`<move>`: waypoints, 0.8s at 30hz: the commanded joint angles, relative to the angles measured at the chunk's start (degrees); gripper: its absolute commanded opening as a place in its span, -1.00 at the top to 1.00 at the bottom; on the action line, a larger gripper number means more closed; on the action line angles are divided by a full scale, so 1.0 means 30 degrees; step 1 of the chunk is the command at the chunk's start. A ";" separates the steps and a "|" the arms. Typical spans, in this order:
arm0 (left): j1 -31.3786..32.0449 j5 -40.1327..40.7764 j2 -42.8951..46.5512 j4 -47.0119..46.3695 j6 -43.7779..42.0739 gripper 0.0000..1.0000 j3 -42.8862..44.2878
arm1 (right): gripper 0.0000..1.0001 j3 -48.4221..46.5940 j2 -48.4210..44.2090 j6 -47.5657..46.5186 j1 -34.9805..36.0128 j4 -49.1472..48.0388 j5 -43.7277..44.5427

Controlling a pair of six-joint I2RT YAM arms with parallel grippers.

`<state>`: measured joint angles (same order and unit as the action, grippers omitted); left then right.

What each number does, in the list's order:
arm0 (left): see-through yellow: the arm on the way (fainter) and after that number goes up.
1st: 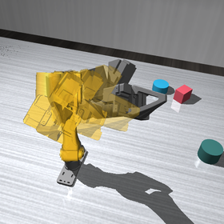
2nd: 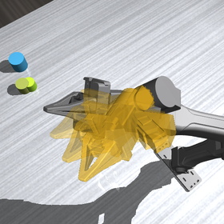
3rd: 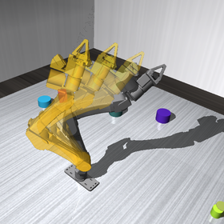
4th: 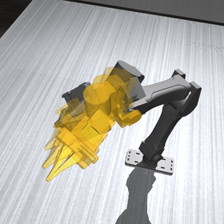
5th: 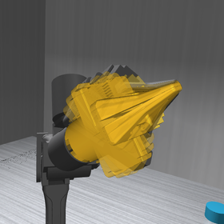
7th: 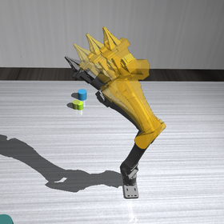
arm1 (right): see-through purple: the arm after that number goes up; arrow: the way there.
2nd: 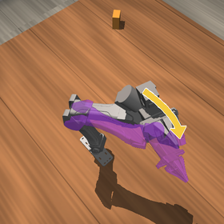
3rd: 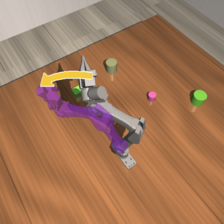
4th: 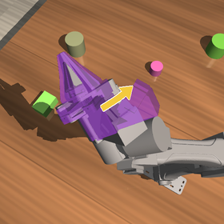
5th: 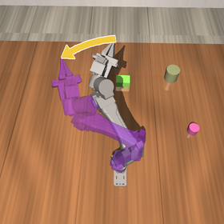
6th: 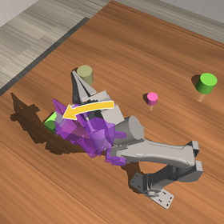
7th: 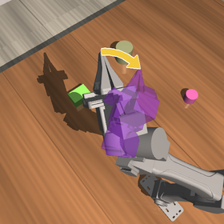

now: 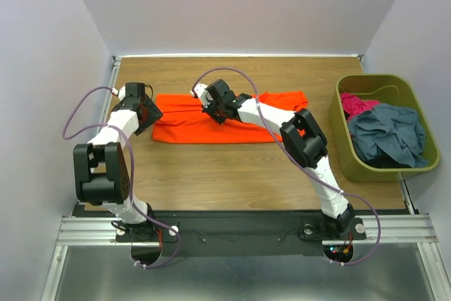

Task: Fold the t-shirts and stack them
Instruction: Fold the tshirt

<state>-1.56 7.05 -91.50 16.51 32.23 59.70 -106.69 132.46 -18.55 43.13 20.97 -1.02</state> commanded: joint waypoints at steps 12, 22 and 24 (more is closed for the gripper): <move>0.1486 -0.0006 0.2729 -0.0318 -0.0254 -0.21 -0.2382 | 0.32 -0.1439 -0.0618 0.2429 -0.0345 -0.0458 0.1977; 0.1841 0.0990 -0.0139 -0.0991 -0.0313 0.26 -0.2293 | 0.09 0.4469 -0.5416 0.6089 -0.2041 -0.0487 0.2183; 0.1403 0.0991 -0.0406 -0.1196 -0.0196 0.31 -0.2642 | 0.08 0.5735 -0.6501 0.7318 -0.2423 -0.0487 0.2214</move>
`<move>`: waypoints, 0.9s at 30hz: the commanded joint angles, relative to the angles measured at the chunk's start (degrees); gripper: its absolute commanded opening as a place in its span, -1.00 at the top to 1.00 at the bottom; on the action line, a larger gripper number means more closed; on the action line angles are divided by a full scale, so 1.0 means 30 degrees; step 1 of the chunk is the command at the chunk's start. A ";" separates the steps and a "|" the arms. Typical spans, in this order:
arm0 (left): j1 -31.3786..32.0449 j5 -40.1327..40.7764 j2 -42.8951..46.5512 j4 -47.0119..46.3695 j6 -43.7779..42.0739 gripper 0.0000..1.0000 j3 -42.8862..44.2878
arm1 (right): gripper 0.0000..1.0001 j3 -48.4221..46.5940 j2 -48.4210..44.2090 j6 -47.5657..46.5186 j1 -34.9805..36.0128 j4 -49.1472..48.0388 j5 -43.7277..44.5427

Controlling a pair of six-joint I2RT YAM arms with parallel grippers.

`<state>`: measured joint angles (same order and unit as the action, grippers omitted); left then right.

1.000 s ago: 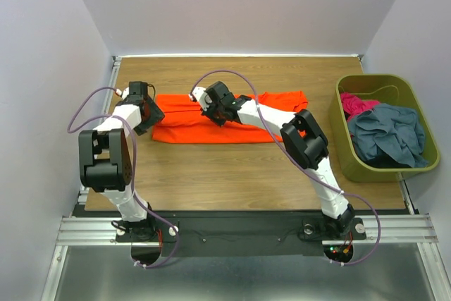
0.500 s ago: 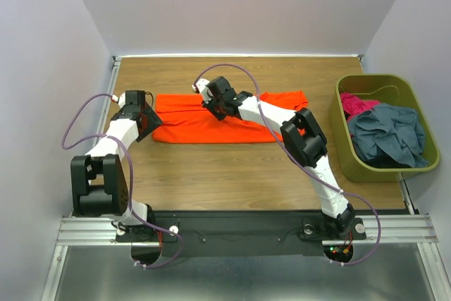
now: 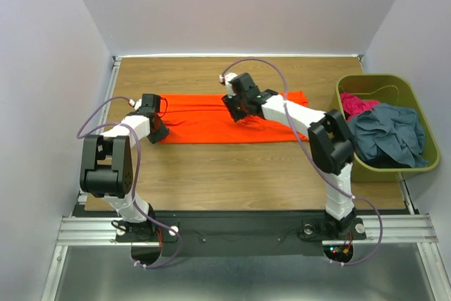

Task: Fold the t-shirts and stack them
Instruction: Fold the tshirt

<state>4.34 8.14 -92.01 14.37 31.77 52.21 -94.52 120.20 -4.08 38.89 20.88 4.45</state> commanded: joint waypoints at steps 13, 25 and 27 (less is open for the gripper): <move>-0.1739 0.0567 0.2249 0.0161 0.0309 0.35 -0.2723 | 0.11 0.5786 -0.4883 0.4787 -0.4791 -0.0516 -0.0515; -0.1710 0.1037 0.2254 0.0629 -0.0394 -0.04 -0.0002 | 0.45 0.2183 -0.1544 0.4816 -0.4791 -0.0575 -0.3883; -0.1739 0.0919 0.1959 0.0659 -0.0541 -0.03 0.0321 | 0.47 0.1539 -0.0929 0.4903 -0.4791 -0.0575 -0.4440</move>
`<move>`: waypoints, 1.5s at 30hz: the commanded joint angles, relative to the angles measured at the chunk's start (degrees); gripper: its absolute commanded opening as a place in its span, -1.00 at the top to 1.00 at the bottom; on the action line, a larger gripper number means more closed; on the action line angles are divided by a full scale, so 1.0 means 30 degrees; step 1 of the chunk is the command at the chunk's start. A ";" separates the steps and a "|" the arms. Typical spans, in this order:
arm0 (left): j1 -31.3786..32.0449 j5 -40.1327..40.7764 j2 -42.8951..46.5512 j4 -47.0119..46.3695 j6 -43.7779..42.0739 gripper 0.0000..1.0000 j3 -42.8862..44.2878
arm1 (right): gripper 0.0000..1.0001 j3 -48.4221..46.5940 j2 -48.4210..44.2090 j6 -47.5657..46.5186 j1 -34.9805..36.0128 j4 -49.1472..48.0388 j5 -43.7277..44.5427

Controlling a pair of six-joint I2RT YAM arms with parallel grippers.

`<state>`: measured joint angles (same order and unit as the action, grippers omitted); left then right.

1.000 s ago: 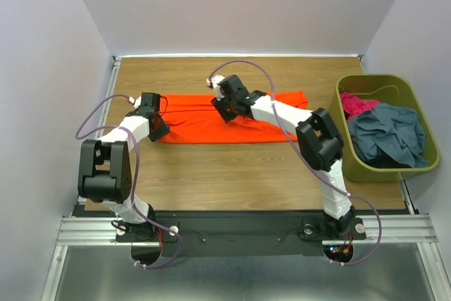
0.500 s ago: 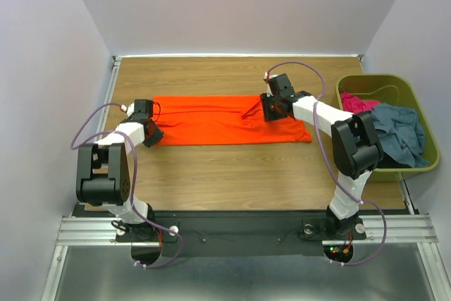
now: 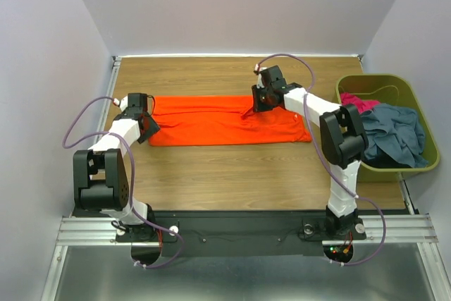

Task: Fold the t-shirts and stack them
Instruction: Fold the tshirt

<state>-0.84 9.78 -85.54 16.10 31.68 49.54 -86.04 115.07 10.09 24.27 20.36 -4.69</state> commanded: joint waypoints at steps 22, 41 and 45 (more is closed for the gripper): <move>0.0193 -0.0536 -0.4269 -0.0152 -0.0600 0.12 0.4988 | 0.49 -0.5012 0.4242 0.1150 0.0112 -0.0371 -0.2744; -0.0130 -0.0301 -0.5095 0.0815 -0.0805 0.06 0.6808 | 0.33 -0.3318 0.0764 0.1559 -0.0968 -0.0341 -0.1163; -0.0101 -0.0651 -0.3512 0.0932 -0.1067 -0.25 0.6603 | 0.19 -0.0892 -0.1520 0.1998 -0.1440 -0.0341 -0.0491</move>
<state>-0.86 8.45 -103.68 18.04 29.80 68.40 -93.19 119.66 14.41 21.93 20.84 -9.41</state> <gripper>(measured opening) 0.558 0.367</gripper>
